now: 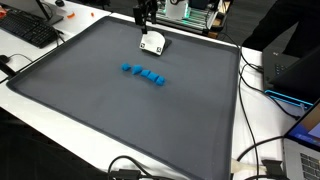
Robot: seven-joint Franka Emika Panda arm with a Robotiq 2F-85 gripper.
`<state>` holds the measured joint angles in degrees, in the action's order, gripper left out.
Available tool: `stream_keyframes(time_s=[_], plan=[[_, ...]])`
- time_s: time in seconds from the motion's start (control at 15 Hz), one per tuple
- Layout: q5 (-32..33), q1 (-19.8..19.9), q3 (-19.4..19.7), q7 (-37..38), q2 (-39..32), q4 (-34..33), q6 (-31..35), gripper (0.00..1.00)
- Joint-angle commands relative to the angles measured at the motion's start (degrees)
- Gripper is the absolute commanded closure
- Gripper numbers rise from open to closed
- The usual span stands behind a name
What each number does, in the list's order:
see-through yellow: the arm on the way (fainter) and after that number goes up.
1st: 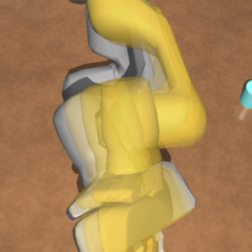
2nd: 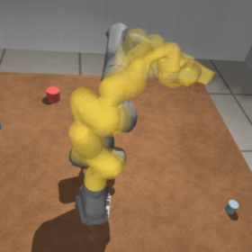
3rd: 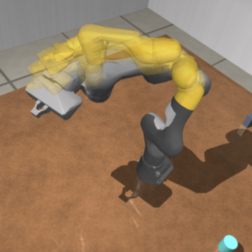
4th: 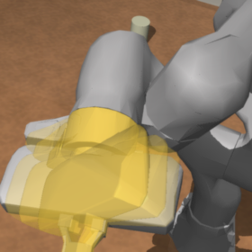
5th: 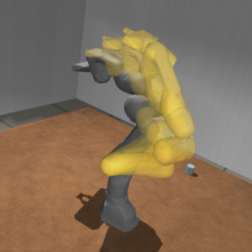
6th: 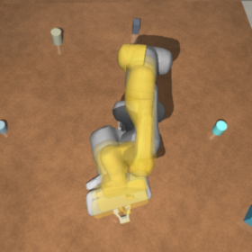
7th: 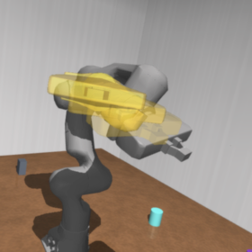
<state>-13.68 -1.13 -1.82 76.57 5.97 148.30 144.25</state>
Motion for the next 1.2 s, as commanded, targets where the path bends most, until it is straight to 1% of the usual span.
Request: stream_keyframes(time_s=[0.0, 0.33, 0.47, 0.8, 1.07, 1.13], plan=[[4.0, 0.3, -0.5, -3.0, 5.1, -2.0, -8.6, 0.00], [7.3, -0.4, -2.1, -13.8, 8.4, -8.4, -19.1, 0.00], [8.0, -0.8, -2.8, -18.5, 8.7, -10.5, -21.8, 0.00], [8.2, -2.2, -4.8, -30.5, 8.4, -13.7, -23.2, 0.00], [10.3, -3.1, -6.6, -38.8, 8.1, -15.1, -23.7, 0.00], [8.3, -2.4, -6.4, -35.6, 8.2, -14.5, -22.1, 0.00]])
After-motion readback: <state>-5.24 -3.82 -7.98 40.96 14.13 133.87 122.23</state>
